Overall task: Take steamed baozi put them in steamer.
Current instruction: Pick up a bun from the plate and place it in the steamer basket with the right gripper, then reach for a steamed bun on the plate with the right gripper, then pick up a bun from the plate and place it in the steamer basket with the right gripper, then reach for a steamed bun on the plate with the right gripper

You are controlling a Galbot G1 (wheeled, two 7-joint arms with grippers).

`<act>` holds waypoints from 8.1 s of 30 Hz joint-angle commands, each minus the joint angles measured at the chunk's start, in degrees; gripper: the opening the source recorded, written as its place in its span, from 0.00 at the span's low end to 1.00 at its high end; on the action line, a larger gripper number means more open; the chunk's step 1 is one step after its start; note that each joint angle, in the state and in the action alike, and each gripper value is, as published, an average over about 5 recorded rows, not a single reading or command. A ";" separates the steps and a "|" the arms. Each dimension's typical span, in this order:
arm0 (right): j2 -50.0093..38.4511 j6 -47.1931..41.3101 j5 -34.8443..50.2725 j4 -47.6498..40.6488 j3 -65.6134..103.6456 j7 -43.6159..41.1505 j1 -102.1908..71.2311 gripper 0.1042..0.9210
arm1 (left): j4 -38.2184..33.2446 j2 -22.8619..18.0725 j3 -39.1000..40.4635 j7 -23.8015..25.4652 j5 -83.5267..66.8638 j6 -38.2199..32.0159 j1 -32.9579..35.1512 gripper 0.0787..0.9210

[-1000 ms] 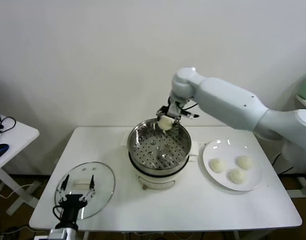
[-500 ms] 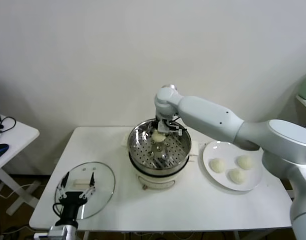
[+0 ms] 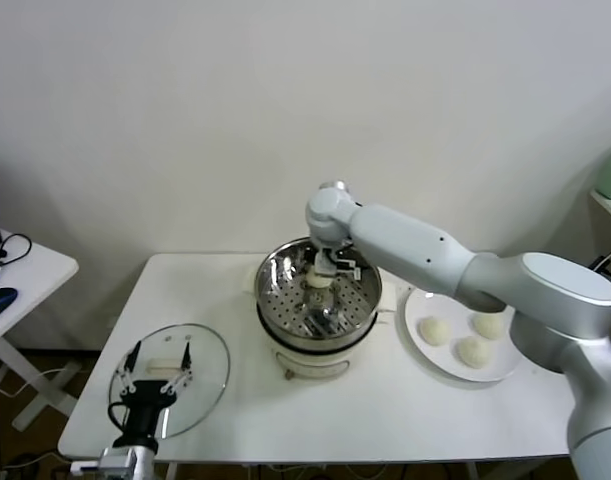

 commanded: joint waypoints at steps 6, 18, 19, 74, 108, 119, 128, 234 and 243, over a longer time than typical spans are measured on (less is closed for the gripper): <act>-0.04 0.46 -0.62 0.25 0.22 -0.08 0.00 0.87 | -0.07 0.13 -0.11 -0.02 0.04 0.12 -0.14 0.88; -8.10 -1.59 14.61 6.37 -0.11 -5.10 8.75 0.88 | 0.12 2.33 0.05 -0.66 -0.60 0.33 -0.72 0.88; -9.61 -3.91 19.13 6.49 -0.97 -5.71 10.42 0.88 | 0.23 2.76 0.13 -0.79 -0.83 0.28 -0.81 0.88; -28.06 -29.47 32.59 -8.56 12.50 -1.19 -16.94 0.88 | 1.43 3.66 2.79 -1.48 -0.25 -1.02 0.77 0.88; -24.79 -29.44 32.47 -11.55 11.59 -0.70 -16.81 0.79 | 2.37 3.54 2.91 -1.49 -0.37 -0.84 0.24 0.88; -25.16 -29.71 33.84 -11.16 11.58 -0.42 -16.44 0.74 | 2.31 3.46 2.87 -1.50 -0.40 -0.85 0.30 0.88; -27.36 -31.91 42.82 -8.25 7.27 -0.06 -9.27 0.71 | 1.93 3.43 2.79 -1.50 -0.59 -0.86 0.39 0.88; -3.27 -43.37 79.97 -3.30 -25.51 1.80 18.65 0.88 | -0.11 2.93 6.04 -1.66 -0.54 -0.61 0.84 0.88; -17.48 -40.78 76.04 4.30 -26.96 -3.29 28.96 0.88 | 0.82 3.81 5.37 -1.58 -1.27 -0.51 0.27 0.88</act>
